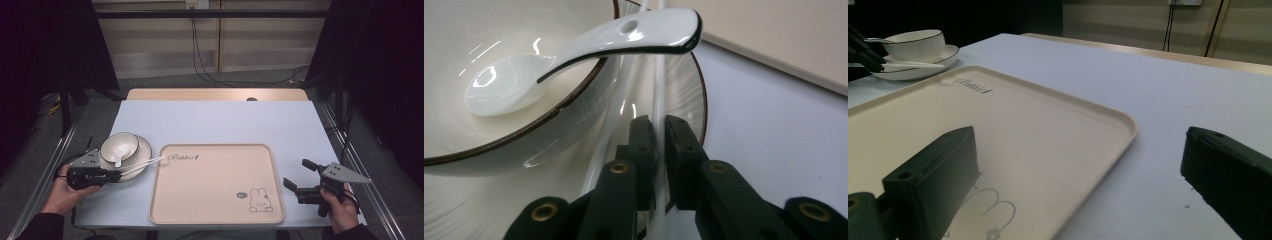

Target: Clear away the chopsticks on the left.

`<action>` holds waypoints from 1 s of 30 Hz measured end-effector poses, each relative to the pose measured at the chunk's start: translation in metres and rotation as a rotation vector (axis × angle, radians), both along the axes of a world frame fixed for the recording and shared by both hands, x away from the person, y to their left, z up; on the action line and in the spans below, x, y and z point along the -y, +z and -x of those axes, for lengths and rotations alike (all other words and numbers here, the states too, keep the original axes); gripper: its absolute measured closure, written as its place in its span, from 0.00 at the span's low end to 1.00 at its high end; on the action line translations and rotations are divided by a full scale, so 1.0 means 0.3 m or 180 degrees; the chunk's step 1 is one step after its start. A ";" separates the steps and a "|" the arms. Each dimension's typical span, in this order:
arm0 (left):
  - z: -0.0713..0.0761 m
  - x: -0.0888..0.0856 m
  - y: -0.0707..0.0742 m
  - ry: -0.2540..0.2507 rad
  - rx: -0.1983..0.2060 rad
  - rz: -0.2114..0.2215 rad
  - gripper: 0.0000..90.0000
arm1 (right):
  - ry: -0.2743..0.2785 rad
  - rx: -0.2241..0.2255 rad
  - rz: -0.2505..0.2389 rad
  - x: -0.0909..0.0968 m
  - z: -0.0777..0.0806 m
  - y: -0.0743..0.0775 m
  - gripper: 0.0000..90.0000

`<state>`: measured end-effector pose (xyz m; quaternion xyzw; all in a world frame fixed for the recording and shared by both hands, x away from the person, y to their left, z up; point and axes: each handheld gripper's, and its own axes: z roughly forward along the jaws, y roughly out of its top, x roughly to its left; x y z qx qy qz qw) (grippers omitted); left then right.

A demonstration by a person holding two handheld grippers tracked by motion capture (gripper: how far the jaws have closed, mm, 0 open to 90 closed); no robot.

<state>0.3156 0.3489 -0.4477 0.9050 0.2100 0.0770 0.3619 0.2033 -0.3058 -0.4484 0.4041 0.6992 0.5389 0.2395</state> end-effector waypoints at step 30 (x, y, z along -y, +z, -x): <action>0.032 -0.028 0.025 0.0022 -0.0123 0.0299 0.94 | -0.0007 0.0025 -0.0014 -0.001 0.000 0.001 0.02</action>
